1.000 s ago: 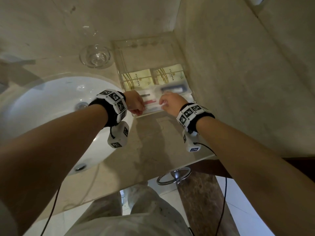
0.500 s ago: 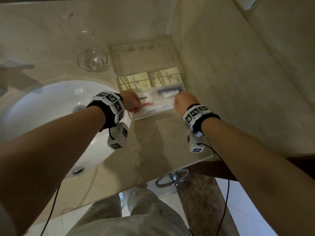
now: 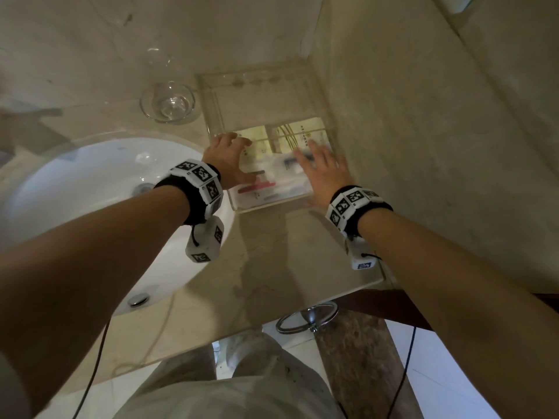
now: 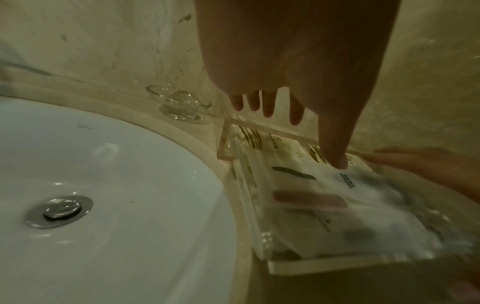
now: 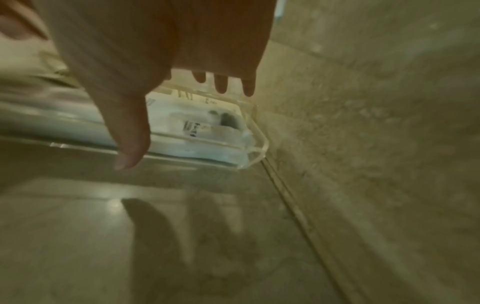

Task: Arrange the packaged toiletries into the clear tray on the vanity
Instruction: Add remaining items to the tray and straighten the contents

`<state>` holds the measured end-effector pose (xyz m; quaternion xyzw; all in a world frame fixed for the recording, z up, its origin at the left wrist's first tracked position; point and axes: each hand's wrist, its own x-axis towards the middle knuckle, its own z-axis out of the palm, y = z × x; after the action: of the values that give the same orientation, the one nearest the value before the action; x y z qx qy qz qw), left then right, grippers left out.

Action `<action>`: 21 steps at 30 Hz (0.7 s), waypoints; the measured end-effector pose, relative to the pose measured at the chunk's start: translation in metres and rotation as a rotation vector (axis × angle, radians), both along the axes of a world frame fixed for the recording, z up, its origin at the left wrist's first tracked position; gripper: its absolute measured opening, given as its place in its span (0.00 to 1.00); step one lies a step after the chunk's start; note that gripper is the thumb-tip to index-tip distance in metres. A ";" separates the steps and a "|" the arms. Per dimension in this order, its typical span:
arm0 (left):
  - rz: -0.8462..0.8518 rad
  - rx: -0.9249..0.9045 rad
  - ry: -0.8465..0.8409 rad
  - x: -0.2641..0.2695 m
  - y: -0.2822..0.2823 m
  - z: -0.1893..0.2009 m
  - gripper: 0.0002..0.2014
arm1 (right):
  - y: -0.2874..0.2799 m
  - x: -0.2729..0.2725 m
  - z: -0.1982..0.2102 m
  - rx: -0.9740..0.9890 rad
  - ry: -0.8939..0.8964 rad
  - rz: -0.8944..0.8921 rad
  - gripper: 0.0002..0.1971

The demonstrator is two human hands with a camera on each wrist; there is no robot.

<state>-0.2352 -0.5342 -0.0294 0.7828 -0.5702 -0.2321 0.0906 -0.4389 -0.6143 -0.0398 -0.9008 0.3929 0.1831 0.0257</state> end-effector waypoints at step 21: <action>-0.198 0.193 -0.289 -0.001 0.008 -0.017 0.56 | -0.014 0.029 -0.006 0.017 -0.085 -0.022 0.48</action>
<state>-0.2361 -0.5259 -0.0468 0.7533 -0.6263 -0.1786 -0.0911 -0.4097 -0.6284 -0.0456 -0.9032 0.3997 0.1479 0.0520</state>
